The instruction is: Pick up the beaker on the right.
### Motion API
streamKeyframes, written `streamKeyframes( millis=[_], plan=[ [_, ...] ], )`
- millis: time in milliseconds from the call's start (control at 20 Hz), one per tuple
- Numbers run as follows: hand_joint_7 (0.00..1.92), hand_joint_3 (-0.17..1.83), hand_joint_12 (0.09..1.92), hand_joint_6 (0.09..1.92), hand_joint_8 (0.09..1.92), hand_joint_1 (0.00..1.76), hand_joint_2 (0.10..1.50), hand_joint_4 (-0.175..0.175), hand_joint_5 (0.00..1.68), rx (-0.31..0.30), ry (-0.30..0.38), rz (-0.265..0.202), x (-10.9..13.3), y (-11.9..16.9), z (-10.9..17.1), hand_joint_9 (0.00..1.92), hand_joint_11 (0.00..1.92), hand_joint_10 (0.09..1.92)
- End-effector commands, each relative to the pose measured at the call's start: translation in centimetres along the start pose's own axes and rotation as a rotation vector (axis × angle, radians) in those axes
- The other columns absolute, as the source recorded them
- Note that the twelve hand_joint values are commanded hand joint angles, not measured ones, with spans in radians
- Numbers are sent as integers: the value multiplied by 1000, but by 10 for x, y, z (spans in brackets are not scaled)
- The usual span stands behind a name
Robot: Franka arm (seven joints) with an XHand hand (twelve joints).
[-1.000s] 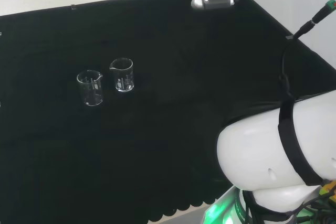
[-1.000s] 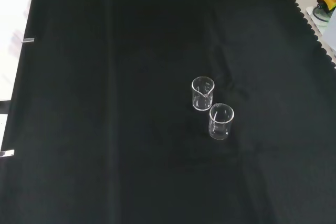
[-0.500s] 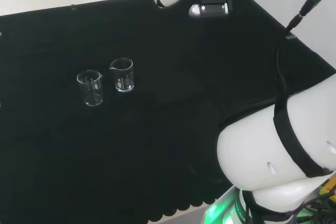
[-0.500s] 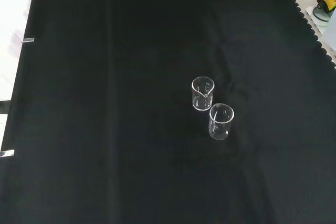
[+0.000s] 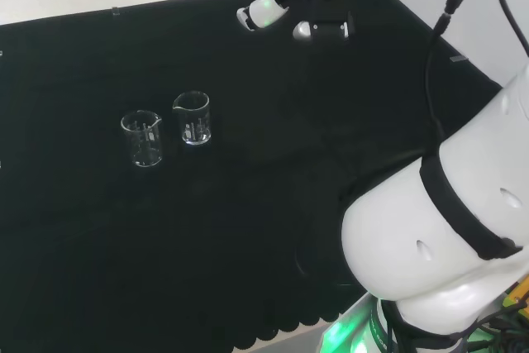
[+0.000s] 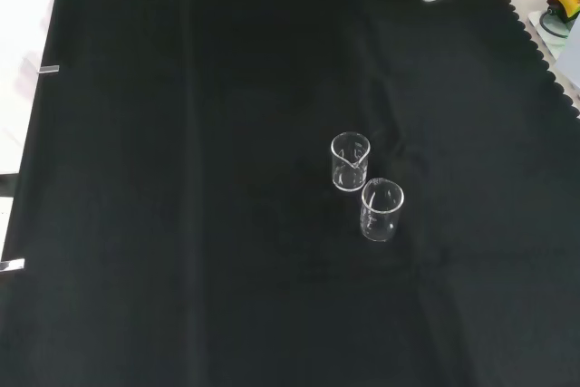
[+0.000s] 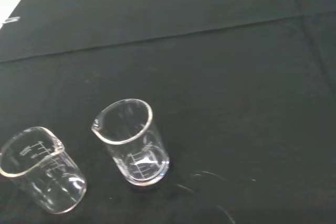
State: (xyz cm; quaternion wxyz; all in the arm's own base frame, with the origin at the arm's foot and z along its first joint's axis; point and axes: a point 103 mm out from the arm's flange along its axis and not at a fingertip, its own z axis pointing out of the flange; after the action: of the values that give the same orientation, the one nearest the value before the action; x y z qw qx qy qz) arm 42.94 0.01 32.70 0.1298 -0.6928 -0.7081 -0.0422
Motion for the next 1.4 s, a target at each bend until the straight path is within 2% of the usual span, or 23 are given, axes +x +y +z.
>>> streamKeyframes(
  millis=[50,450,650,1000,1400],
  plan=[
    [115,1050,1063,87,614,676,441,-61,212,-35,121,-76,-5,34,21,191,0,672],
    [162,1074,1095,87,623,703,382,-63,236,20,266,-111,-9,58,63,256,0,674],
    [194,1078,1138,87,640,736,369,-73,265,22,380,-132,-15,68,81,276,0,677],
    [221,1089,1187,87,656,754,364,-79,293,29,440,-170,-12,89,108,300,0,679],
    [235,1095,1197,87,663,761,361,-78,304,54,504,-220,-15,99,130,311,0,679]
  ],
)
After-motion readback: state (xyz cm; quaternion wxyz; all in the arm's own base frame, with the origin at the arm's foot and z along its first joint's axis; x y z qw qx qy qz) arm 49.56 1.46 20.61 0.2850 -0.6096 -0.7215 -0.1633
